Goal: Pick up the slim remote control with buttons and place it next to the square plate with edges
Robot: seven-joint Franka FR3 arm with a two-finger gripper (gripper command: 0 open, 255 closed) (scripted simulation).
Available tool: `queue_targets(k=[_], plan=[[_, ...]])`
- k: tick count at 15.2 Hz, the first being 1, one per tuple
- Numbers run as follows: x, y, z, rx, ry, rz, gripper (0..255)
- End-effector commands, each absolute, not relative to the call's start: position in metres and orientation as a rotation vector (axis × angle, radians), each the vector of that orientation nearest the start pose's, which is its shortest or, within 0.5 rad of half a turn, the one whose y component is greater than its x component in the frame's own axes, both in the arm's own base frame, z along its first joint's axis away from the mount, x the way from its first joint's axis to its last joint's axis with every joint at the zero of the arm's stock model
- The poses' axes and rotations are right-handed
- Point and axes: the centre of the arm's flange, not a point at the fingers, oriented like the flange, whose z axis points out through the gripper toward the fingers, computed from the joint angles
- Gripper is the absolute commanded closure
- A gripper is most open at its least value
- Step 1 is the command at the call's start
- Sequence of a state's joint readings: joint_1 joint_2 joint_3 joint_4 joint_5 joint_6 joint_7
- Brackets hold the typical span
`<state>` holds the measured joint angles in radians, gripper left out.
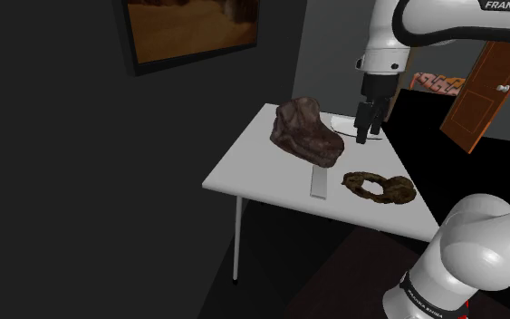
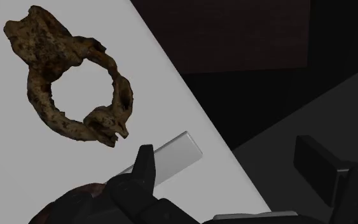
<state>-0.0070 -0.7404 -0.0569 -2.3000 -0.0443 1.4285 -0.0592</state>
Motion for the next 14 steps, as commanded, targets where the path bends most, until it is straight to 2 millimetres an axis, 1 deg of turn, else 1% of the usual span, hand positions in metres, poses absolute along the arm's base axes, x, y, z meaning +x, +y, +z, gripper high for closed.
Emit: queue_targets(k=[1,7,14], plan=[[0.303,-0.030,0.591,-3.133,-0.015,0.207,0],[0.342,-0.043,0.527,-3.123,0.362,0.153,0],[0.385,-0.072,0.455,-3.052,0.797,0.087,0]])
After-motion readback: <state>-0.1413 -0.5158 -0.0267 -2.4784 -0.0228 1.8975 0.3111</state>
